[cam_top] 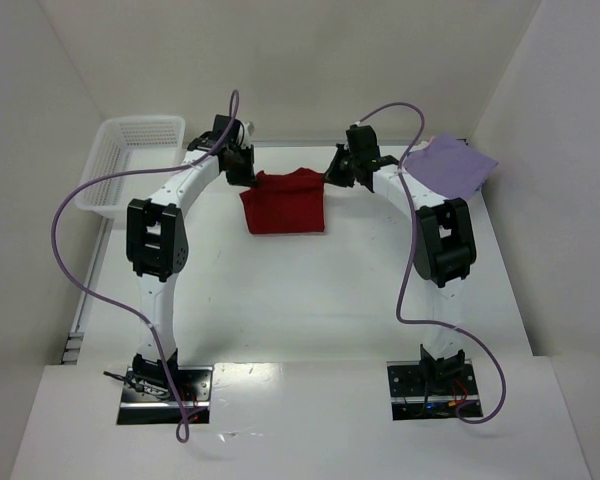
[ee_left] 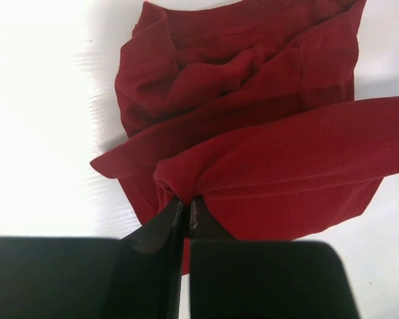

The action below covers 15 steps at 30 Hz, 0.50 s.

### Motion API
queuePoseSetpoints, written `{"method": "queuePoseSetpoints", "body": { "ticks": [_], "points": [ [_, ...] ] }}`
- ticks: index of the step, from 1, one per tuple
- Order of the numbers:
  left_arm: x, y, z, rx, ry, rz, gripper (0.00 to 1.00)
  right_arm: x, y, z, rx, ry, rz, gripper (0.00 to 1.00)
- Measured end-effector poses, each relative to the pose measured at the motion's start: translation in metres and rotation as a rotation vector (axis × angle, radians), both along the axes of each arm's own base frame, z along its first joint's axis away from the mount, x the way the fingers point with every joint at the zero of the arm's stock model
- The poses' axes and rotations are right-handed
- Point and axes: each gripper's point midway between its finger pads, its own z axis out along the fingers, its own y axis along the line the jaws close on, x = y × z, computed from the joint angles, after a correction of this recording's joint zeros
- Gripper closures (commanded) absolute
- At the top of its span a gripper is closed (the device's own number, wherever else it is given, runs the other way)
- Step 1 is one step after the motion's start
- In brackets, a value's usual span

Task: Fold and stack the t-shirts

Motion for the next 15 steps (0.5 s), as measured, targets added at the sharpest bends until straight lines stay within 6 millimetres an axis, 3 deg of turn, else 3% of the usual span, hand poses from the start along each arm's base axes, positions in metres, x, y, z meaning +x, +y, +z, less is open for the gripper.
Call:
{"method": "queuePoseSetpoints", "body": {
  "ticks": [7,15],
  "points": [
    [0.003,0.0,0.006,0.002,-0.014,-0.005,1.0,-0.004,-0.001,0.006,0.002,-0.007,0.0,1.0],
    [0.004,-0.001,0.022,-0.001,-0.05,-0.025,1.0,-0.016,-0.006,0.039,0.019,-0.059,-0.001,1.0]
  ]
}}
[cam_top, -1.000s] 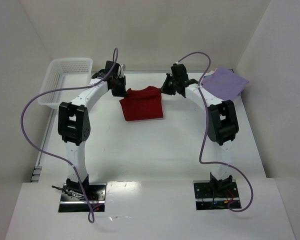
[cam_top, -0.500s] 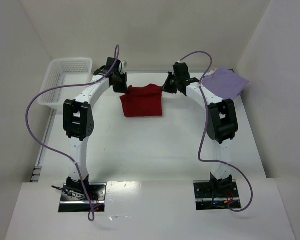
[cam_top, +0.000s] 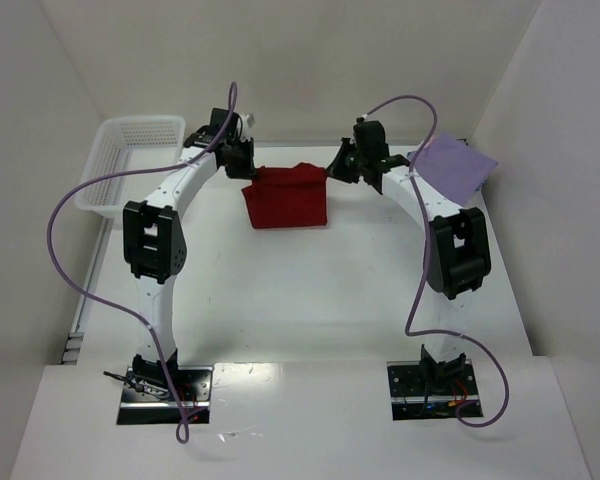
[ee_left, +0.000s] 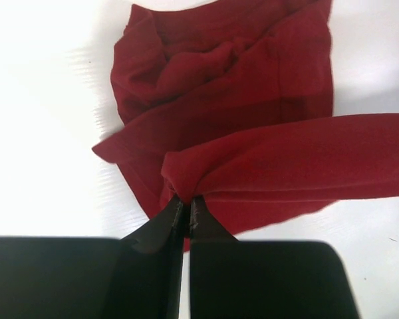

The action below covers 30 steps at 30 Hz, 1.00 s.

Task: Fold and stack the t-shirts

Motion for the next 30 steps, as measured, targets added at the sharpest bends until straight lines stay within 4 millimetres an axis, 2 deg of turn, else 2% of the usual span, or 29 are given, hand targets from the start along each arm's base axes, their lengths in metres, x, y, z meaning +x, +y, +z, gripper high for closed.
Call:
{"method": "queuePoseSetpoints", "body": {
  "ticks": [7,13,19,23,26,30],
  "points": [
    [-0.001,0.0,0.032,-0.015,-0.058,-0.003,1.0,-0.001,-0.001,0.012,0.004,-0.024,-0.005,1.0],
    [0.008,-0.002,0.063,-0.026,-0.122,-0.005,1.0,0.001,-0.001,0.015,0.006,-0.032,-0.007,1.0],
    [0.019,-0.004,0.094,-0.036,-0.195,-0.009,1.0,0.01,0.001,0.036,0.02,-0.079,-0.007,1.0],
    [0.019,-0.003,0.095,-0.026,-0.2,-0.019,1.0,0.012,0.001,0.042,0.024,-0.093,-0.009,1.0],
    [0.014,-0.002,0.085,-0.021,-0.171,-0.021,1.0,0.011,0.001,0.04,0.022,-0.087,-0.009,1.0],
    [-0.01,0.0,0.063,-0.014,-0.096,-0.032,1.0,0.0,-0.002,0.033,0.021,-0.065,-0.005,1.0]
  ]
}}
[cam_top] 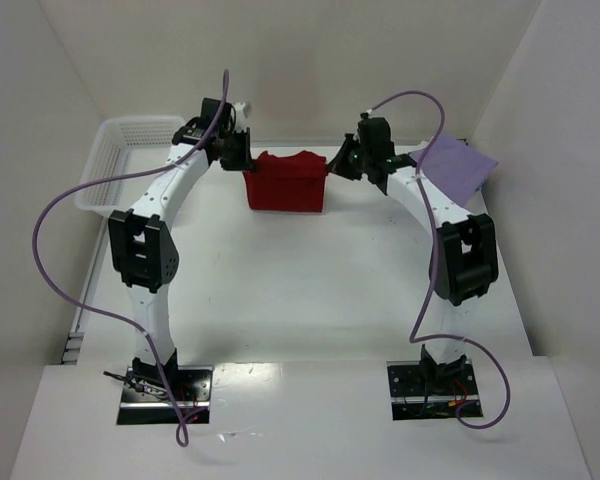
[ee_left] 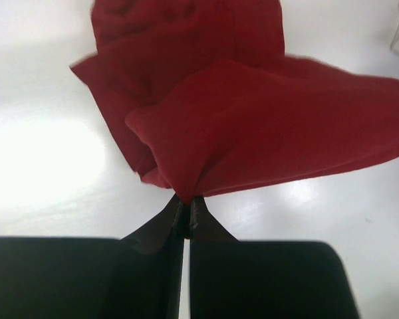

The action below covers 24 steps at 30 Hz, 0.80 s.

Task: Fold and stack the t-shirts

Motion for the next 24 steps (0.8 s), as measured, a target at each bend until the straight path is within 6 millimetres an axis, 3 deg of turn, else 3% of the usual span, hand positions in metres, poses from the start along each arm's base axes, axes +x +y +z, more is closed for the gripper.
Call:
{"method": "queuePoseSetpoints", "body": {
  "ticks": [4,12,24],
  "points": [
    [-0.031,-0.006,-0.004,-0.002,0.037,-0.029,1.0,-0.025,-0.005,0.0,0.006,0.024,0.011,1.0],
    [-0.09,-0.018,0.018,-0.045,0.015,-0.095,1.0,-0.076,-0.017,0.012,0.029,0.023,0.023,1.0],
    [-0.151,-0.033,0.024,-0.04,0.011,-0.147,1.0,-0.12,-0.024,0.036,0.038,-0.027,0.025,1.0]
  ]
}}
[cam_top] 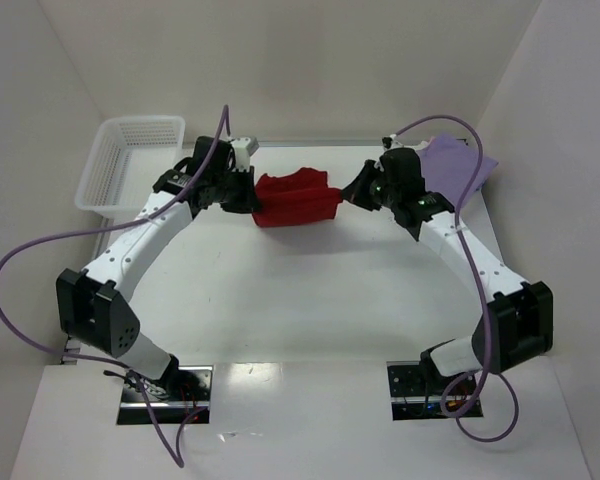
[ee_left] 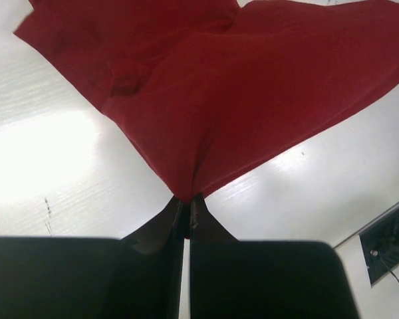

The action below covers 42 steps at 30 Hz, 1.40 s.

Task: Fold and stack the t-shirts

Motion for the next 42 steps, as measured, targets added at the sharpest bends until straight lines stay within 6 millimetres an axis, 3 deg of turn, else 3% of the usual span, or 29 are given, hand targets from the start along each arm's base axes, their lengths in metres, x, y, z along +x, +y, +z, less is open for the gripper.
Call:
{"method": "queuePoseSetpoints", "body": {
  "ticks": [8,11,14,23,32,33,36,37,38,40,42],
  "points": [
    [-0.032,0.004,0.021,-0.026,-0.048,-0.012,1.0,-0.034,0.0,0.014,0.032,-0.025,0.012,1.0],
    [-0.033,0.004,0.025,-0.029,-0.058,-0.012,1.0,-0.035,0.0,0.016,0.036,-0.029,0.01,1.0],
    [-0.025,0.002,0.016,-0.015,-0.034,-0.011,1.0,-0.029,0.0,0.007,0.02,-0.009,-0.002,1.0],
    [0.03,0.0,-0.053,0.061,0.119,0.031,1.0,0.02,0.003,-0.05,-0.074,0.105,-0.041,1.0],
    [0.117,0.009,-0.065,0.031,0.104,0.09,1.0,0.098,0.005,-0.069,-0.089,0.101,-0.06,0.98],
    [0.123,0.01,-0.069,0.029,0.106,0.094,1.0,0.105,0.006,-0.072,-0.09,0.1,-0.059,0.92],
    [0.135,0.016,-0.089,0.03,0.135,0.105,0.82,0.121,0.009,-0.087,-0.098,0.112,-0.056,0.69],
    [0.138,0.019,-0.097,0.037,0.147,0.109,0.7,0.125,0.008,-0.094,-0.106,0.119,-0.057,0.66],
    [0.139,0.023,-0.107,0.045,0.163,0.114,0.48,0.128,0.006,-0.102,-0.114,0.127,-0.059,0.61],
    [0.141,0.033,-0.121,0.061,0.188,0.125,0.41,0.133,0.002,-0.117,-0.128,0.15,-0.067,0.49],
    [0.143,0.041,-0.13,0.071,0.203,0.141,0.29,0.136,-0.004,-0.128,-0.137,0.168,-0.076,0.46]
  ]
}}
